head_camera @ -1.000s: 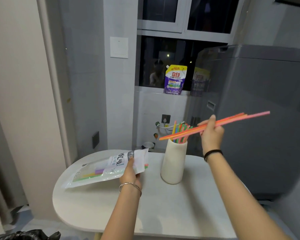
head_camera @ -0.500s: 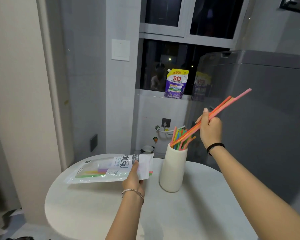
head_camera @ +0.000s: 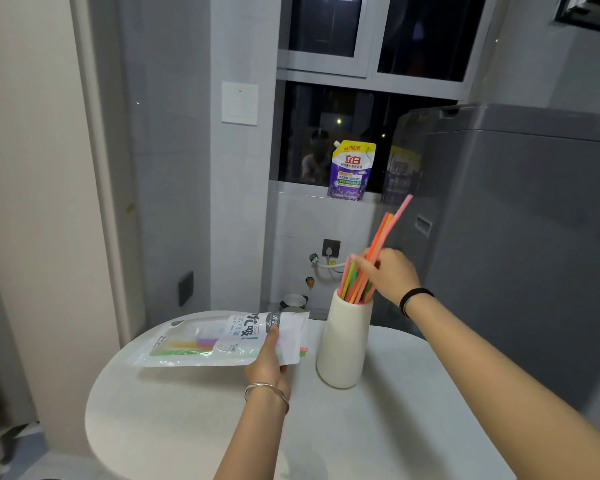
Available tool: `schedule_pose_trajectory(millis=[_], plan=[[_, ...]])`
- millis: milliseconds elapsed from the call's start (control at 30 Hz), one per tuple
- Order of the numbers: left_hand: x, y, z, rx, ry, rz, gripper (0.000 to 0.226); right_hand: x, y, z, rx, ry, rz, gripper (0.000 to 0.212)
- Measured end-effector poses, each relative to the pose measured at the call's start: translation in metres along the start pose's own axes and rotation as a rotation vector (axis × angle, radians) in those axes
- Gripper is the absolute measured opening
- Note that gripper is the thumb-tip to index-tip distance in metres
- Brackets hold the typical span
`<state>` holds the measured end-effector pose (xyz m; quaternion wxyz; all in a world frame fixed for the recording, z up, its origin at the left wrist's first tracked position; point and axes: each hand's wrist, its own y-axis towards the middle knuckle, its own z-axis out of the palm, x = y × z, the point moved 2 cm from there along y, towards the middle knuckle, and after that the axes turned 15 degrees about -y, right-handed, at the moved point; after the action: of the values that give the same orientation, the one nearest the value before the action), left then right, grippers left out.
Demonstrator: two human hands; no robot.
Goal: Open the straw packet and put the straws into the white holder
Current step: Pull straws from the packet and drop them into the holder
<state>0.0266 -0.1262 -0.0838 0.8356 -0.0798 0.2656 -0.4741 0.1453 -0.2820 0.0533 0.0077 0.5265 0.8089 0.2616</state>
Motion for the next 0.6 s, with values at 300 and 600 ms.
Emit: schedule_pose_trajectory(millis=[300, 600], plan=[[-0.002, 0.001, -0.001, -0.012, 0.013, 0.004, 0.05, 0.001, 0.004, -0.015, -0.362, 0.304, 0.008, 0.056], [-0.003, -0.002, -0.001, -0.007, 0.031, -0.007, 0.05, 0.004, -0.014, 0.018, 0.039, -0.021, -0.092, 0.045]])
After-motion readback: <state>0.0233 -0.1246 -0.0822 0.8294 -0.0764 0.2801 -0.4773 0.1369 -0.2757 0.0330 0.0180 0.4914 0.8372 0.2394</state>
